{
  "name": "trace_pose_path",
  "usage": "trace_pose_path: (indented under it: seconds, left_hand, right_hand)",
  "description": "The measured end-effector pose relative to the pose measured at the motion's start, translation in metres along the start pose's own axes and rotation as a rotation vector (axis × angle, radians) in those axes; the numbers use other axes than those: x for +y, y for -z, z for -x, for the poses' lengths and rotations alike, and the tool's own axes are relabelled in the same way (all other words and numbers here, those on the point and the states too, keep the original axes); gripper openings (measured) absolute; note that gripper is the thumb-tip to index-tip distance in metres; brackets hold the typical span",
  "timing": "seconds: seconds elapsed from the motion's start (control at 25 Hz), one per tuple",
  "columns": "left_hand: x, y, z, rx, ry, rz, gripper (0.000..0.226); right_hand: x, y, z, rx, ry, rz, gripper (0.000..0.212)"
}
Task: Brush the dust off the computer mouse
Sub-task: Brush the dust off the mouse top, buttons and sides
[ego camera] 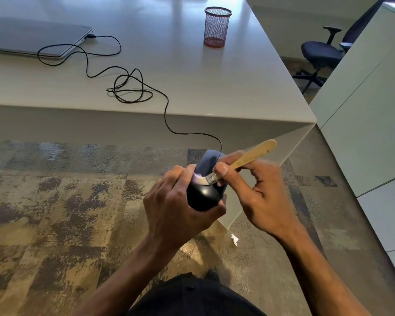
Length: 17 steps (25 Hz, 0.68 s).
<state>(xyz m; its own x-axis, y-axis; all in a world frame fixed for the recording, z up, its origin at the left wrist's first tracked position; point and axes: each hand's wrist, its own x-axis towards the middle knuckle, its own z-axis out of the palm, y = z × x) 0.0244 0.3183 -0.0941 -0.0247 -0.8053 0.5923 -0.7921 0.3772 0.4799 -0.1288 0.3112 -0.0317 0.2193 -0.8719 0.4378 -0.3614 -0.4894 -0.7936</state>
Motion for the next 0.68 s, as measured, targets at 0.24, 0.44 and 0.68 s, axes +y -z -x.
trace_pose_path:
  seconds: [0.24,0.44,0.68]
  left_hand:
    - [0.000,-0.001,-0.003,-0.022,0.038,0.060,0.079]
    - [0.003,0.003,-0.004,0.013,0.075,0.086,0.064]
    - [0.007,0.006,-0.006,0.031,0.083,0.099,0.062]
  right_hand:
    - [0.002,0.005,0.011,-0.155,-0.010,-0.027,0.020]
    - [0.021,0.022,0.009,-0.040,-0.043,-0.108,0.018]
    - [0.035,0.031,0.000,0.351,-0.154,0.079,0.014]
